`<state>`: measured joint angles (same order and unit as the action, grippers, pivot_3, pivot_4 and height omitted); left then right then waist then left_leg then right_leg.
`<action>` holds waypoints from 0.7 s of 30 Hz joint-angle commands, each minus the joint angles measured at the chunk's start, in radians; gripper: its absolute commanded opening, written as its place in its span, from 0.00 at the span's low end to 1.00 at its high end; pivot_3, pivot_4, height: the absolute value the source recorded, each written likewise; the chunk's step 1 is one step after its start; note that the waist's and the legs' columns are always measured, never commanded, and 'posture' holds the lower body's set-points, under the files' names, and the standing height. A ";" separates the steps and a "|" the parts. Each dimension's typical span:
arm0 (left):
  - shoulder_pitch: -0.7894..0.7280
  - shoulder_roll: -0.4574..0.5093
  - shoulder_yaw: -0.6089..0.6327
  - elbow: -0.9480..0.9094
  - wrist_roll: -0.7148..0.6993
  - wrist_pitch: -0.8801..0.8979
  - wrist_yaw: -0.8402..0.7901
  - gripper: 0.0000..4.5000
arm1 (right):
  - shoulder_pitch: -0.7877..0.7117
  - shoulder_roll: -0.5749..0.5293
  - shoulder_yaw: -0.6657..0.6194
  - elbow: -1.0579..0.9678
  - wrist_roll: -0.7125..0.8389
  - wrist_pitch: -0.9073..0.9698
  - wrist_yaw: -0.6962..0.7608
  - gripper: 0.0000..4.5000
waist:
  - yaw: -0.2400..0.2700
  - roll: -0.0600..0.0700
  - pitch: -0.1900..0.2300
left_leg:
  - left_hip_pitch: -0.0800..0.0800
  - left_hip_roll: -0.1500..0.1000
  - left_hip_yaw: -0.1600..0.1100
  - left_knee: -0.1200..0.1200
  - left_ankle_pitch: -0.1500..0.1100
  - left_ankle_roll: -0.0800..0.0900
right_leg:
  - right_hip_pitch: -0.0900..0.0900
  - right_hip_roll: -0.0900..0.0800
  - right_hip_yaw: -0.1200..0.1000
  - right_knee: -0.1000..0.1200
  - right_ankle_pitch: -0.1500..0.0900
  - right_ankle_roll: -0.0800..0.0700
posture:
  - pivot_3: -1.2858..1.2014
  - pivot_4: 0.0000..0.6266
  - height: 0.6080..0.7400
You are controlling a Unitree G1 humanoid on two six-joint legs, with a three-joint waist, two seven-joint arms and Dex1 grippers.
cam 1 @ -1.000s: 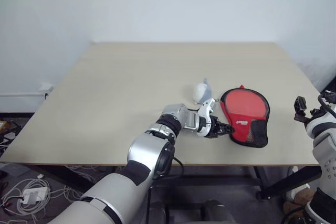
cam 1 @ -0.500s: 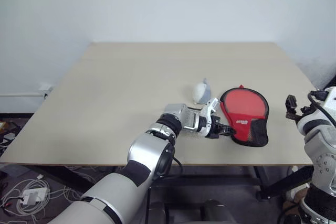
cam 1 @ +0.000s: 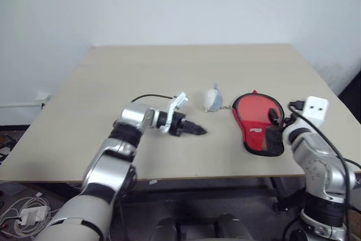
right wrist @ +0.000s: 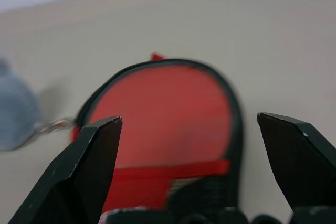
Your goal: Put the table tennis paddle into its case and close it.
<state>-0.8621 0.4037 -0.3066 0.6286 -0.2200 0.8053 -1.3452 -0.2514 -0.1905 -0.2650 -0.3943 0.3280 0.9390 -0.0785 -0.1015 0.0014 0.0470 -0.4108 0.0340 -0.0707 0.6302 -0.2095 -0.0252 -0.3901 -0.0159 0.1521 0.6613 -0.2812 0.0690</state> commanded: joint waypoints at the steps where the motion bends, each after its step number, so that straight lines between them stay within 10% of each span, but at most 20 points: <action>1: 0.018 0.042 -0.047 -0.099 0.060 -0.152 -0.020 0.72 | -0.014 0.011 0.085 0.052 -0.040 0.015 0.002 1.00 | 0.006 -0.001 0.000 | 0.000 0.000 0.000 0.000 0.000 0.000 | 0.001 0.000 -0.001 0.000 0.000 0.000 | 0.52 0.00 1.00; 21: 0.042 0.015 -0.044 -0.102 0.131 -0.379 0.059 0.72 | -0.026 0.059 0.268 0.029 -0.094 0.197 0.055 1.00 | 0.000 -0.006 -0.003 | 0.000 0.000 -0.002 0.002 0.000 0.000 | 0.001 0.001 -0.002 0.000 -0.002 0.003 | 0.52 0.00 1.00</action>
<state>-0.8023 0.4185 -0.3553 0.5286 -0.0960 0.4513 -1.2892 -0.2727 -0.1391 -0.0199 -0.3406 0.2170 1.1147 -0.0474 -0.1019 -0.0049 0.0444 -0.4110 0.0344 -0.0727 0.6319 -0.2093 -0.0251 -0.3890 -0.0153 0.1499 0.6615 -0.2829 0.0719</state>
